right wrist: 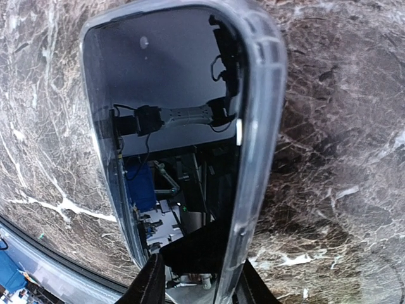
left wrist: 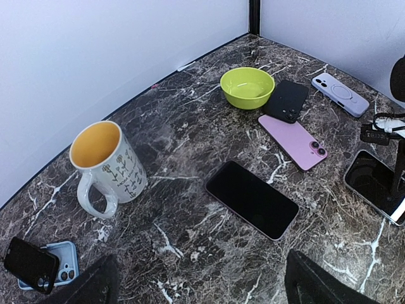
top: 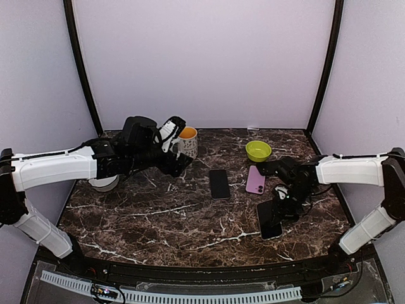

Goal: Put the phone into the phone case
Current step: Place the phone with the phone case at the corner of the board.

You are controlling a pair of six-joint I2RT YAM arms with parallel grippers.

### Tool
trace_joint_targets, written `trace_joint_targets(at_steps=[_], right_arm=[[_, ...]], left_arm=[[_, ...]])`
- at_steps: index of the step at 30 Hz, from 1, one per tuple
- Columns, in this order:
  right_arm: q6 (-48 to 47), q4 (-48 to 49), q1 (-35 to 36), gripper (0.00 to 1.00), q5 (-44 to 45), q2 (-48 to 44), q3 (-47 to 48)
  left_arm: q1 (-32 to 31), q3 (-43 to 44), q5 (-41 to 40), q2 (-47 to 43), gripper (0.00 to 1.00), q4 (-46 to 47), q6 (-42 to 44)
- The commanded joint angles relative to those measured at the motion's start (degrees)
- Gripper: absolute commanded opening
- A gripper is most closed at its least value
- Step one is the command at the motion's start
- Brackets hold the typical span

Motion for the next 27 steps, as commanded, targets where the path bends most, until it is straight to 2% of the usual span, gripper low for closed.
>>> trace_joint_targets(at_steps=[1, 11, 14, 24, 26, 27], right_arm=[[-0.5, 1.1, 0.0, 0.36, 4.8, 3.3, 0.4], [-0.3, 0.3, 0.0, 0.40, 6.2, 4.1, 1.0], [-0.3, -0.1, 0.0, 0.45, 6.8, 4.3, 1.1], [-0.5, -1.5, 0.0, 0.53, 8.1, 3.9, 2.8], [-0.6, -1.8, 0.1, 0.56, 8.4, 3.6, 3.4], [-0.7, -2.0, 0.0, 0.62, 8.5, 3.4, 3.8]], left_arm=[[0.3, 0.3, 0.6, -0.4, 0.93, -0.2, 1.0], [0.3, 0.2, 0.8, -0.5, 0.93, -0.1, 1.1], [0.3, 0.2, 0.9, -0.6, 0.93, -0.2, 1.1], [0.3, 0.2, 1.2, -0.7, 0.93, -0.1, 1.1], [0.3, 0.2, 1.2, -0.7, 0.93, -0.1, 1.2], [0.3, 0.2, 1.2, -0.7, 0.93, -0.1, 1.2]])
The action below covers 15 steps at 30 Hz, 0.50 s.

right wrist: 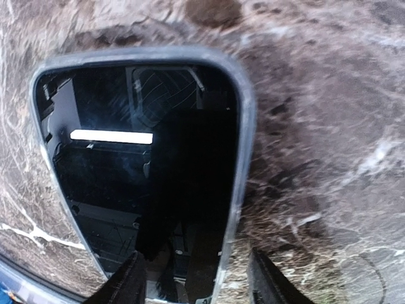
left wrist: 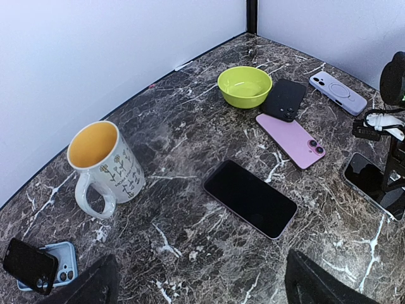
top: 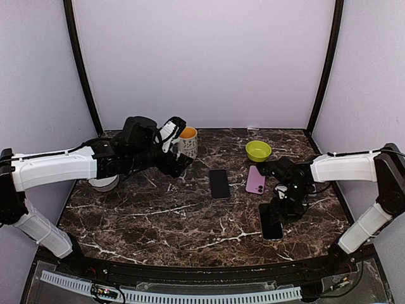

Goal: Put the phone into the phone case
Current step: Place the phone with the phone case at the corner of the board.

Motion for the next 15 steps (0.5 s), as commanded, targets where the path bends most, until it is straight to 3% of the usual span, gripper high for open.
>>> trace_joint_targets(at_steps=[1, 2, 3, 15], right_arm=[[-0.2, -1.4, 0.0, 0.77, 2.5, -0.7, 2.4], [-0.4, -1.6, 0.1, 0.95, 3.1, -0.9, 2.9], [-0.3, -1.7, 0.1, 0.98, 3.7, -1.2, 3.3], [0.9, -5.2, 0.1, 0.98, 15.7, -3.4, 9.7]], left_arm=[[0.3, 0.2, 0.7, -0.6, 0.93, 0.0, 0.9], [0.3, 0.3, 0.7, -0.6, 0.93, 0.0, 1.0], [0.3, 0.2, 0.7, -0.6, 0.93, -0.1, 1.0], [0.3, 0.3, 0.7, -0.3, 0.94, -0.1, 1.0]])
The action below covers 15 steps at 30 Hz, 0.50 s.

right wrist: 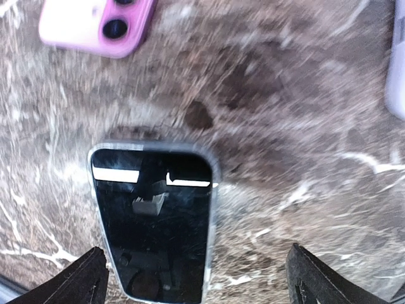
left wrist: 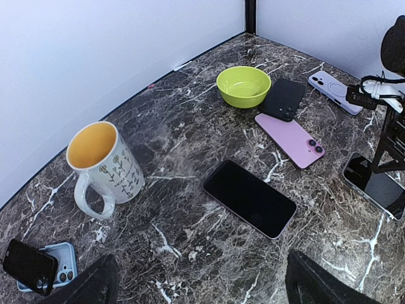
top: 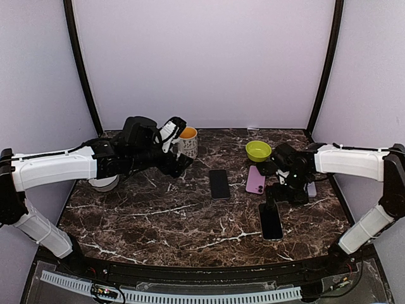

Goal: Put the phone into the phone case
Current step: Place the phone with the phone case at the corner of the board, then pick up the phone case.

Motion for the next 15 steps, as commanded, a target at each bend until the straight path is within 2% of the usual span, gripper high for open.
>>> trace_joint_targets(at_steps=[1, 7, 15], right_arm=[[0.9, -1.9, 0.1, 0.98, 7.3, -1.8, 2.9], [0.4, -0.6, 0.0, 0.98, 10.7, -2.0, 4.7], [0.4, 0.0, 0.1, 0.99, 15.9, -2.5, 4.3]], left_arm=[[0.3, 0.2, 0.6, -0.1, 0.94, 0.0, 0.7], [0.7, 1.2, 1.0, 2.4, 0.93, -0.5, -0.9], [7.6, 5.4, 5.8, 6.4, 0.92, -5.8, -13.0]])
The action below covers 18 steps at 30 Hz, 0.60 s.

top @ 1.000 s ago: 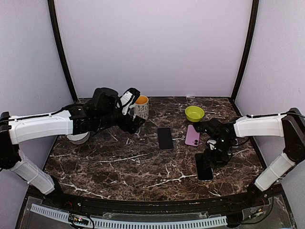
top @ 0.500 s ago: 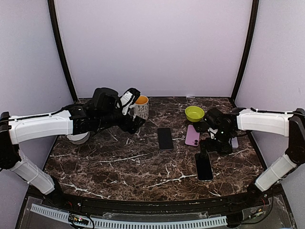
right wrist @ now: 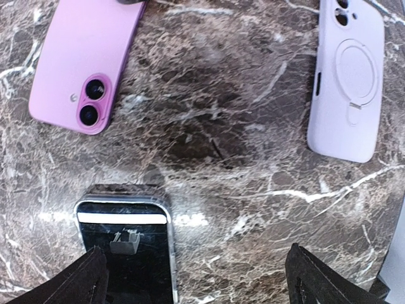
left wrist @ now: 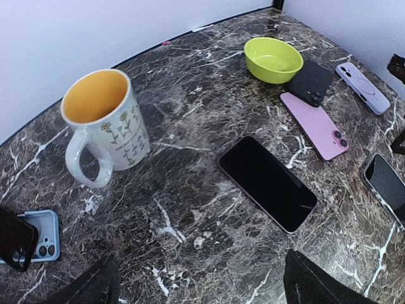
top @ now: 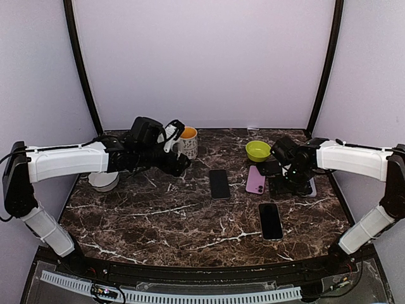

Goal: Put the phone into the phone case
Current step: Pick up the phone case.

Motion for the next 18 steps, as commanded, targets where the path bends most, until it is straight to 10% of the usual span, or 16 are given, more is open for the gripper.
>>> trace_joint_targets(at_steps=[1, 18], right_arm=[[0.0, 0.6, 0.0, 0.99, 4.5, -1.8, 0.7], [-2.9, 3.6, 0.1, 0.99, 4.0, -2.2, -1.8]], left_arm=[[4.4, 3.2, 4.2, 0.5, 0.91, -3.5, -8.1], [18.2, 1.4, -2.1, 1.2, 0.88, -9.5, -30.2]])
